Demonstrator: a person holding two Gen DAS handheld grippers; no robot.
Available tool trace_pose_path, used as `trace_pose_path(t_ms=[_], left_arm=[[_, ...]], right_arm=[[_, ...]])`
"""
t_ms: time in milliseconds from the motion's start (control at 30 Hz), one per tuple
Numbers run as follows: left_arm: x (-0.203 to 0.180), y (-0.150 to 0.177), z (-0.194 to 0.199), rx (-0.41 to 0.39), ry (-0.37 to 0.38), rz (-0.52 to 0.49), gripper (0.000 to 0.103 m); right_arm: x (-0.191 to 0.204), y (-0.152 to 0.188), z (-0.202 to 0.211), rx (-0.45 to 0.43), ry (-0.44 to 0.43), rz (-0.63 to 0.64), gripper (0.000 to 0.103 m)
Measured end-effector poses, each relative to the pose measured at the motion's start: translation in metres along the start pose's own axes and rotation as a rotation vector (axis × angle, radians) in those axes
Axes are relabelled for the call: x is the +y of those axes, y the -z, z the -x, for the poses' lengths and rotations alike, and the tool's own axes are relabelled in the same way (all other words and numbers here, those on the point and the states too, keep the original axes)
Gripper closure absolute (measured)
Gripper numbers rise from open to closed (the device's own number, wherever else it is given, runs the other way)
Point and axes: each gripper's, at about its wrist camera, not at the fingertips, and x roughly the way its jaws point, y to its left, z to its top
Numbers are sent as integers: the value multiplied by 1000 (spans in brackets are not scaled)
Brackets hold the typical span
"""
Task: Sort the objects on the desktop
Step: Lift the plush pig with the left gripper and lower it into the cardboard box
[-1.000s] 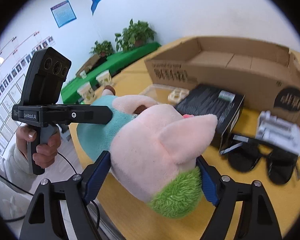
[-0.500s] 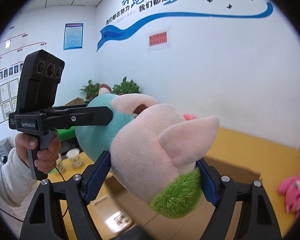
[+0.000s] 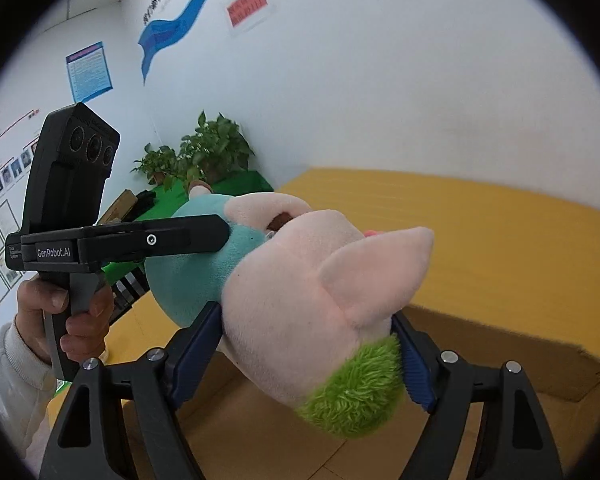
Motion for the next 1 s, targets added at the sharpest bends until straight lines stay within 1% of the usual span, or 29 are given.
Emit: trace_pose_path(t_ms=[33, 100, 167, 233, 333, 367, 400, 433, 467, 567, 633, 667, 700, 767, 833, 867, 900, 1000], left_arm=[[14, 5, -14, 30, -5, 31, 29], [34, 15, -42, 87, -21, 80, 29], [44, 24, -59, 128, -36, 93, 29], [51, 29, -70, 158, -53, 101, 29], [53, 30, -73, 175, -62, 110, 27], [50, 26, -71, 175, -65, 115, 27], [49, 25, -67, 171, -73, 117, 27], [45, 22, -63, 160, -87, 112, 28], [44, 20, -54, 129, -106, 103, 28], [32, 13, -23, 53, -98, 74, 26], [27, 11, -8, 25, -122, 56, 26], [28, 13, -1, 20, -132, 53, 26], [26, 16, 6, 13, -143, 51, 26], [24, 25, 16, 1, -158, 47, 26], [20, 32, 25, -6, -174, 40, 26], [21, 38, 33, -8, -183, 35, 26], [18, 44, 39, -10, -195, 29, 26], [4, 57, 64, -45, -229, 11, 26]], right_arm=[[-12, 11, -23, 34, -9, -37, 23], [-24, 26, -46, 64, -14, -70, 23], [-36, 45, -68, 98, -17, -110, 23], [-39, 57, -77, 126, -9, -125, 23], [-38, 63, -83, 148, 10, -123, 23], [-35, 61, -84, 141, 7, -129, 23], [-43, 52, -90, 140, 4, -139, 23], [-45, 52, -91, 134, -1, -151, 23], [-46, 48, -95, 130, -5, -155, 23], [-37, 49, -101, 128, -4, -132, 23], [-33, 49, -101, 112, 1, -121, 22], [-42, 54, -87, 107, -9, -137, 22], [-42, 49, -93, 104, -15, -145, 21], [-45, 48, -89, 98, -22, -152, 20], [-45, 45, -88, 110, -16, -159, 17], [-47, 42, -88, 118, -11, -168, 17], [-45, 32, -101, 119, -7, -177, 17], [-49, 18, -84, 90, 17, -212, 17]])
